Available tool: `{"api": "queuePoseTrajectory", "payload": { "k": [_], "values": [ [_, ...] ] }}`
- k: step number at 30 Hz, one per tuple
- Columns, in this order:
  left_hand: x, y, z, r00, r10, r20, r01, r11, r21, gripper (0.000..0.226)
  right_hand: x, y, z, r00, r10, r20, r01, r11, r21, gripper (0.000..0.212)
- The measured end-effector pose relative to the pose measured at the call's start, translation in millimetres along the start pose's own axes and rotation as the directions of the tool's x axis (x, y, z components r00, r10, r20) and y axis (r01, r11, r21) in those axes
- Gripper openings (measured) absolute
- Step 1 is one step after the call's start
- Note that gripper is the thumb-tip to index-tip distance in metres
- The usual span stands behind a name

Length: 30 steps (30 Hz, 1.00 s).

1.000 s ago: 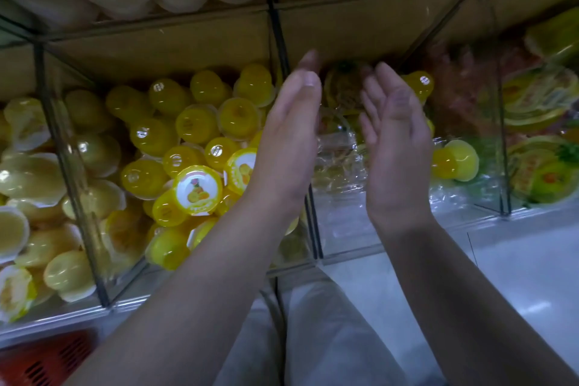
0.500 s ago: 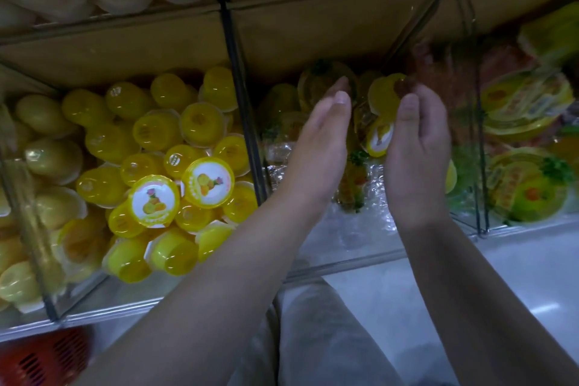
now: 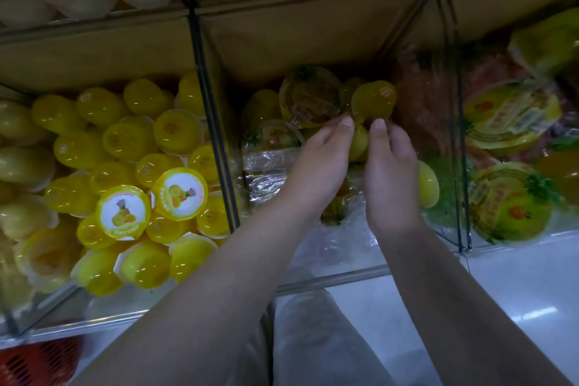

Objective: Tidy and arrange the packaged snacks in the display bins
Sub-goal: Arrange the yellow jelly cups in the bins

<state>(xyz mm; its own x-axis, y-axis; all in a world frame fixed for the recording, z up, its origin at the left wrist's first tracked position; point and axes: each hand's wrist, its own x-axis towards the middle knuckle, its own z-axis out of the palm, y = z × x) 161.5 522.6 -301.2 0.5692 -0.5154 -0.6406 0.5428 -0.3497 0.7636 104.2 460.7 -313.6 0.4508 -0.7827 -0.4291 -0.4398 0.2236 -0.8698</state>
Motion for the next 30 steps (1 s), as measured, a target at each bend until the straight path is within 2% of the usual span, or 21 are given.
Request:
{"api": "queuePoseTrajectory", "payload": {
  "k": [3, 5, 7, 9, 12, 15, 19, 23, 28, 30],
  "values": [
    [1, 3, -5, 0.999, 0.031, -0.030, -0.031, 0.999, 0.011, 0.035, 3, -2, -2, 0.998, 0.055, 0.037, -0.058, 0.994, 0.088, 0.020],
    [0, 3, -9, 0.997, 0.053, -0.049, -0.051, 0.998, 0.033, 0.038, 4, -4, -2, 0.990, 0.077, 0.122, -0.095, 0.984, 0.152, 0.033],
    [-3, 3, -15, 0.993, 0.075, -0.093, -0.071, 0.996, 0.046, 0.044, 4, -9, -2, 0.975, 0.078, 0.209, -0.120, 0.974, 0.194, 0.044],
    [-7, 3, -22, 0.987, 0.101, -0.128, -0.099, 0.995, 0.024, 0.048, 2, -14, 1, 0.967, 0.053, 0.251, -0.110, 0.969, 0.220, 0.045],
    [-16, 6, -32, 0.966, 0.161, -0.200, -0.169, 0.985, -0.020, 0.048, -6, -26, 11, 0.958, -0.036, 0.285, -0.042, 0.963, 0.264, 0.036],
    [-26, 11, -44, 0.920, 0.276, -0.280, -0.282, 0.959, 0.019, 0.054, -19, -41, 23, 0.934, -0.143, 0.328, 0.051, 0.961, 0.273, 0.033],
    [-45, 16, -62, 0.870, 0.404, -0.281, -0.378, 0.914, 0.146, 0.057, -39, -56, 39, 0.905, -0.280, 0.321, 0.220, 0.953, 0.210, 0.031],
    [-61, 16, -80, 0.828, 0.470, -0.305, -0.438, 0.883, 0.170, 0.055, -59, -67, 52, 0.857, -0.391, 0.336, 0.357, 0.920, 0.159, 0.034],
    [-81, 8, -104, 0.783, 0.494, -0.377, -0.448, 0.869, 0.209, 0.055, -84, -65, 68, 0.794, -0.424, 0.436, 0.410, 0.903, 0.130, 0.045],
    [-86, 3, -114, 0.762, 0.516, -0.391, -0.452, 0.856, 0.250, 0.055, -92, -61, 75, 0.790, -0.418, 0.448, 0.412, 0.904, 0.116, 0.050]
  ]
}}
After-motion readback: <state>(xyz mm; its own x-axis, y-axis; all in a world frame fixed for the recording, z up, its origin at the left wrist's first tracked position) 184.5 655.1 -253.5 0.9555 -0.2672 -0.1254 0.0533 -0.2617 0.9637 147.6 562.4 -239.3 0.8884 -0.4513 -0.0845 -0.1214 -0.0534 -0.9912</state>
